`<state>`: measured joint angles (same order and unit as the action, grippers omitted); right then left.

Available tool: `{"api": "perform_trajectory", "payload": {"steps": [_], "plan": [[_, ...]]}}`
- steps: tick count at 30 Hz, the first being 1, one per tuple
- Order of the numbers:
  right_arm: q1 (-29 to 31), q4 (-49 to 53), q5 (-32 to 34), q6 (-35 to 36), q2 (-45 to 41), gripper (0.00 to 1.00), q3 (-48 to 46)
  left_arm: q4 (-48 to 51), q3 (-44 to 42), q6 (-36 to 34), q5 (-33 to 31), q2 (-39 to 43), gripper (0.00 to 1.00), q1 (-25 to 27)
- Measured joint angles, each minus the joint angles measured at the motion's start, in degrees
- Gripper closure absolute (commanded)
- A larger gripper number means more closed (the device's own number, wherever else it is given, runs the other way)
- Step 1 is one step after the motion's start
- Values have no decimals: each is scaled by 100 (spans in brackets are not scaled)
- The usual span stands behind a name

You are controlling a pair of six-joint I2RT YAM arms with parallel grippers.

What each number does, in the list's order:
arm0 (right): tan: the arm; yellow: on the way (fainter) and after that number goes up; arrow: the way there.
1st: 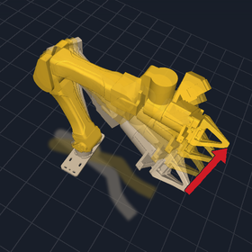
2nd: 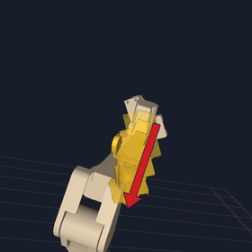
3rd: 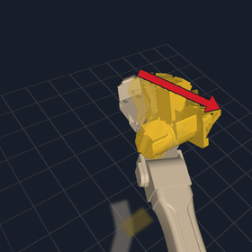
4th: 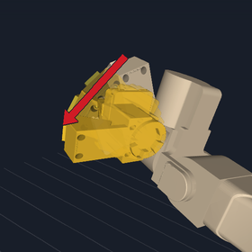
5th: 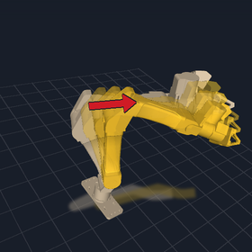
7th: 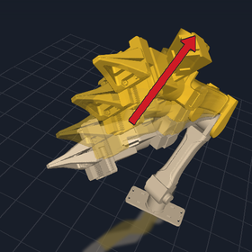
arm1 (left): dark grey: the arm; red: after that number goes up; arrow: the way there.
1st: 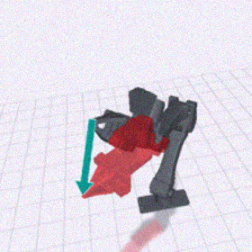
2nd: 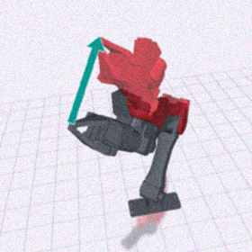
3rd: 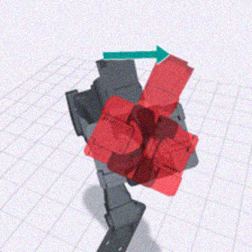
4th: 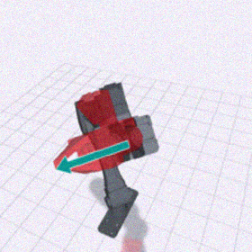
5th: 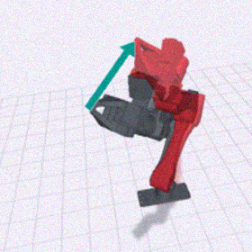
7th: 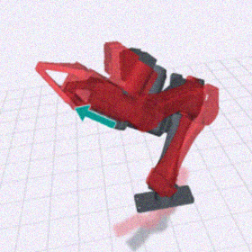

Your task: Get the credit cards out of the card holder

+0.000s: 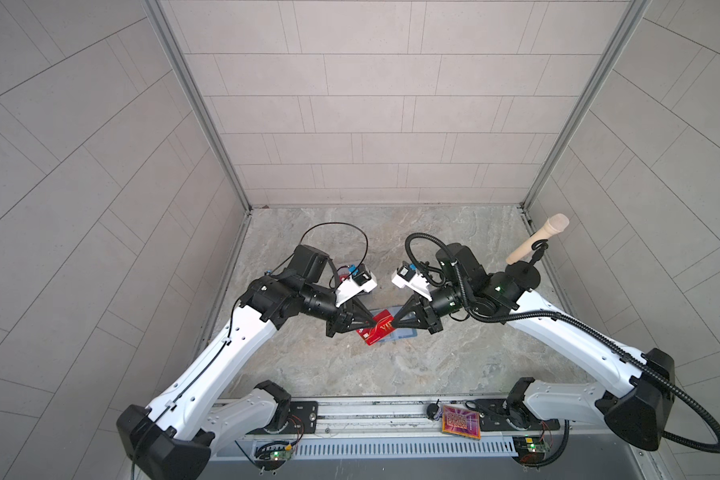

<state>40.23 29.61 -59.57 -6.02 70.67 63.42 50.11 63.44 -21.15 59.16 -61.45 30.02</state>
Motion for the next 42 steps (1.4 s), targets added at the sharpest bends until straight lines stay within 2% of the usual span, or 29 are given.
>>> {"api": "perform_trajectory", "payload": {"steps": [9, 13, 16, 22, 27, 33, 42], "plan": [[2, -24, 66, -2, 2, 98, 0, 87, 26, -120, 37, -90, 100, -7], [11, -109, 352, -153, 2, 66, -13, 83, 28, -125, -81, -131, 100, -7], [-2, -245, 664, -289, -31, 49, -52, 81, 28, -146, -284, -210, 100, -46], [-72, -256, 1443, -516, -326, 32, -341, 70, 28, -468, -999, -431, 100, -413], [-195, -249, 1958, -671, -638, 29, -640, 74, 166, -1021, -1961, -728, 100, -431], [-254, -240, 2347, -817, -920, 29, -892, -39, 304, -1788, -2761, -1132, 100, -531], [-299, -262, 2573, -951, -1300, 28, -1263, 142, 1392, -2645, -3270, -2450, 100, -933]]}}
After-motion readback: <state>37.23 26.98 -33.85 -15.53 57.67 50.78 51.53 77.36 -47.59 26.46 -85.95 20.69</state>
